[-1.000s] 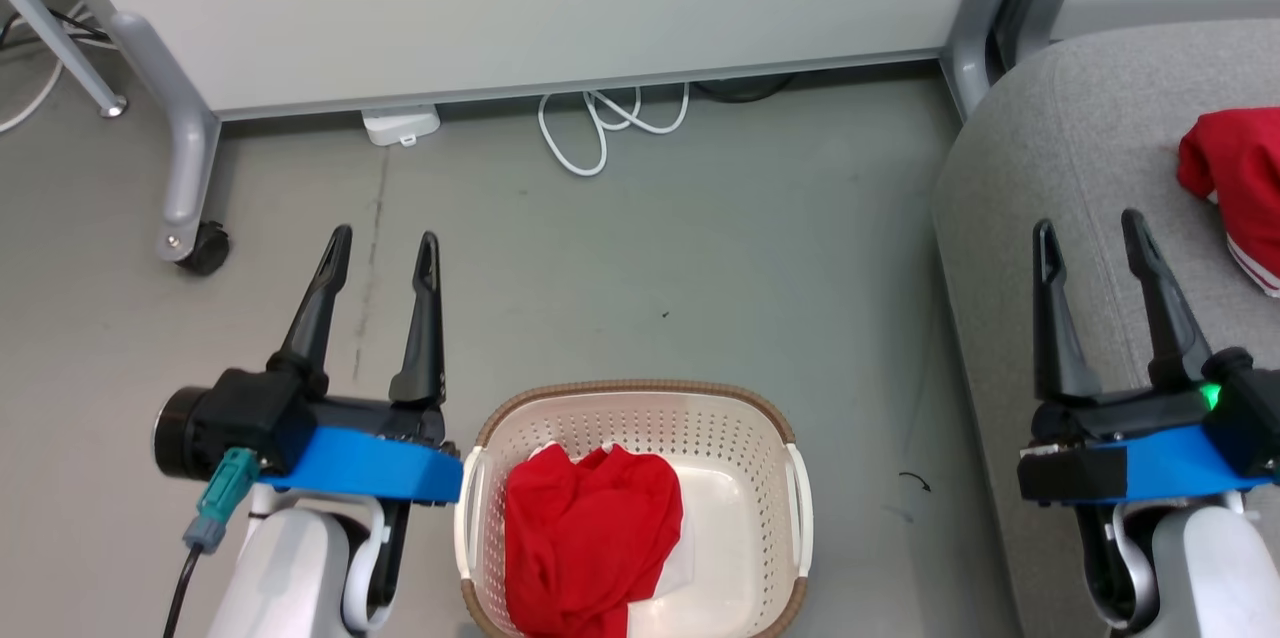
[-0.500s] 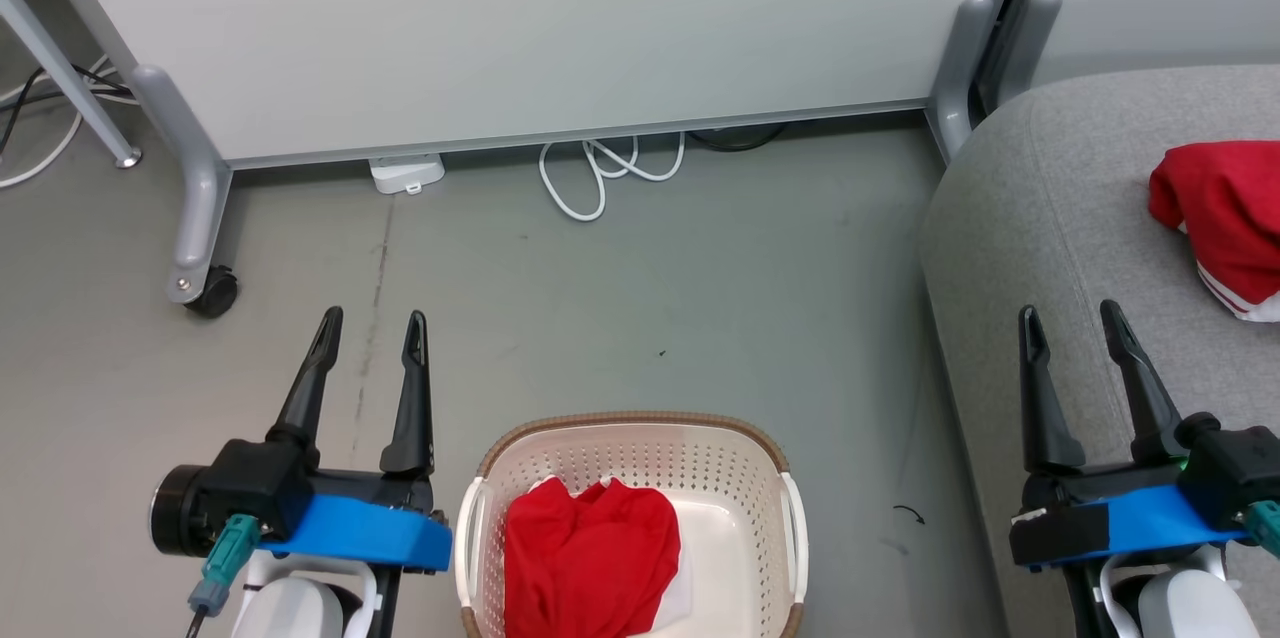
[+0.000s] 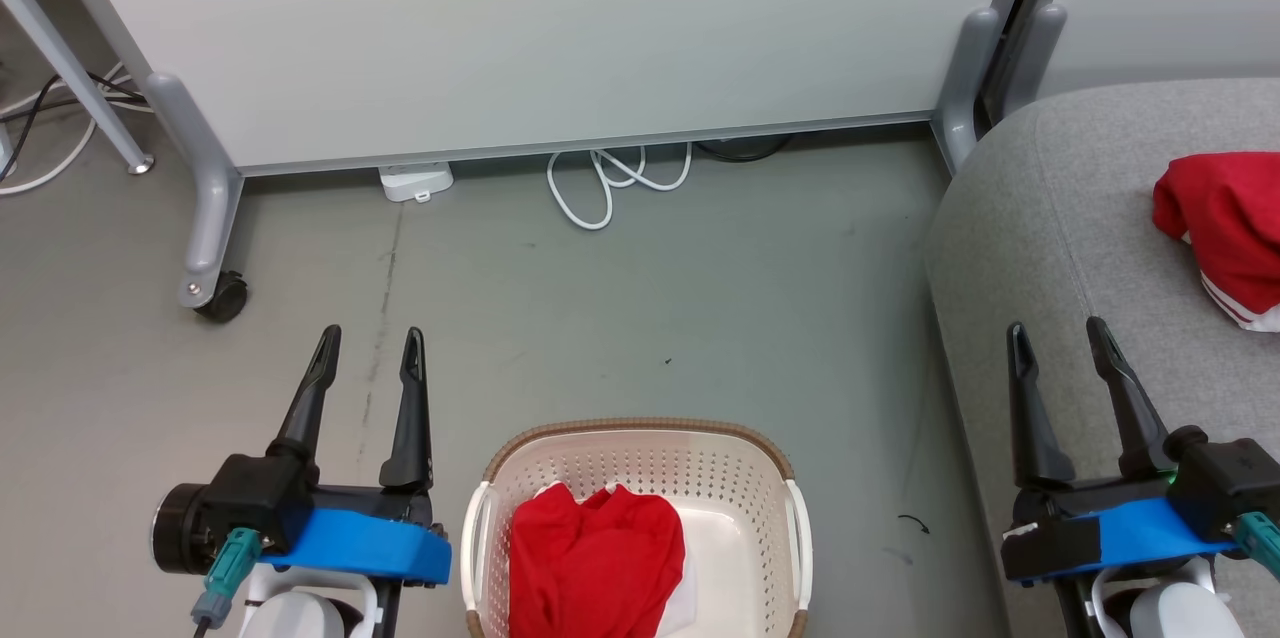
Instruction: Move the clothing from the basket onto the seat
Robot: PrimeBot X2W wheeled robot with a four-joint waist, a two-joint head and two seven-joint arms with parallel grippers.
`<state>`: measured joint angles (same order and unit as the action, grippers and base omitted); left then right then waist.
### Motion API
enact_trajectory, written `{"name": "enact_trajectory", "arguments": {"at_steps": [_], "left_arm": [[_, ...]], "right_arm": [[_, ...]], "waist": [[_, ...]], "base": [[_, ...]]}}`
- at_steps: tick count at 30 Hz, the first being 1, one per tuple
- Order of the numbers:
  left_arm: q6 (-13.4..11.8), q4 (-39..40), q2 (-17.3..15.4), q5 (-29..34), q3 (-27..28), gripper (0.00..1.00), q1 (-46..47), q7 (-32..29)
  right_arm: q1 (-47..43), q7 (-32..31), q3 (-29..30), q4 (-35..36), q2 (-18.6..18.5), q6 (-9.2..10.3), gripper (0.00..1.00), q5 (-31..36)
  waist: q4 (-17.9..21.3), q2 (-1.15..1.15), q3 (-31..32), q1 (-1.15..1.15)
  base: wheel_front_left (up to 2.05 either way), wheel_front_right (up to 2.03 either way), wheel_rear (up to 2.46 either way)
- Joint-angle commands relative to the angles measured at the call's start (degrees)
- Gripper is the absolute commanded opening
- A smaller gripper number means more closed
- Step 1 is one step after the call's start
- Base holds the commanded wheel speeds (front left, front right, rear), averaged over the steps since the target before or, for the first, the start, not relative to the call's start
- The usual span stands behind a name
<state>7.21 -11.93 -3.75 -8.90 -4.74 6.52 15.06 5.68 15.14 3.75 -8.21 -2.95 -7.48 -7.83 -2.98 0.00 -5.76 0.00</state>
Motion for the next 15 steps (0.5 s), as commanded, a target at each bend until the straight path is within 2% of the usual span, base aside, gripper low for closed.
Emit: {"name": "enact_trajectory", "arguments": {"at_steps": [1,15], "left_arm": [[0.3,0.0,0.0,0.5,0.1,1.00,-0.3,0.2],[0.3,0.1,0.3,0.6,0.3,1.00,-0.1,0.2]], "right_arm": [[-0.7,0.0,-0.1,-0.1,0.1,-0.03,1.00,-0.3],[-0.6,0.0,-0.3,-0.4,0.1,-0.03,1.00,0.2]], "waist": [[0.0,0.00,0.0,0.00],[-0.1,0.00,-0.2,0.00]], "base": [[0.00,0.00,0.00],[0.00,0.00,0.00]]}}
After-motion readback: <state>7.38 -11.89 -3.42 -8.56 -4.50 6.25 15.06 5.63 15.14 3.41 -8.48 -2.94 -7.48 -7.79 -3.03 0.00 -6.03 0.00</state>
